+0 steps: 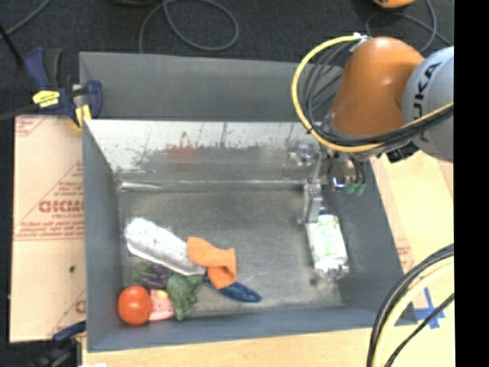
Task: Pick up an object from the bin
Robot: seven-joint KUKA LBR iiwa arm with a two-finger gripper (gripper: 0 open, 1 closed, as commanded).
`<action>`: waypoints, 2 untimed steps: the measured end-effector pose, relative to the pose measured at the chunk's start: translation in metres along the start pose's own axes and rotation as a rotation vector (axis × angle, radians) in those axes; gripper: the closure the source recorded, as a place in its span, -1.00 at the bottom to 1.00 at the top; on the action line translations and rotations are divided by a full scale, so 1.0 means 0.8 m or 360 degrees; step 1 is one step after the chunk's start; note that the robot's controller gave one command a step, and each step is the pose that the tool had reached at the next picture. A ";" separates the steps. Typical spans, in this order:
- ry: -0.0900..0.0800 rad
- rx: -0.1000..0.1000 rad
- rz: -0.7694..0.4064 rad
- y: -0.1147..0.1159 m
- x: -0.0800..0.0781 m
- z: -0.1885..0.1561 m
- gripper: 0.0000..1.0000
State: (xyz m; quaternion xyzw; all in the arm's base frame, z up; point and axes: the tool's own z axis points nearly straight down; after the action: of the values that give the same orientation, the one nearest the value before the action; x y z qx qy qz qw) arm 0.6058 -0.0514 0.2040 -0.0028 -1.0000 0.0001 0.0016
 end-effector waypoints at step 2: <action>0.0004 0.0001 -0.0151 -0.063 0.048 0.153 1.00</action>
Offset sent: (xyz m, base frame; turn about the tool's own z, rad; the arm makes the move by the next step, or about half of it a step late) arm -0.0379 -0.0477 -0.1198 -0.0978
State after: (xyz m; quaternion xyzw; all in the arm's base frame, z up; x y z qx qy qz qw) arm 0.5666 -0.1012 0.0820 0.0446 -0.9990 0.0005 0.0029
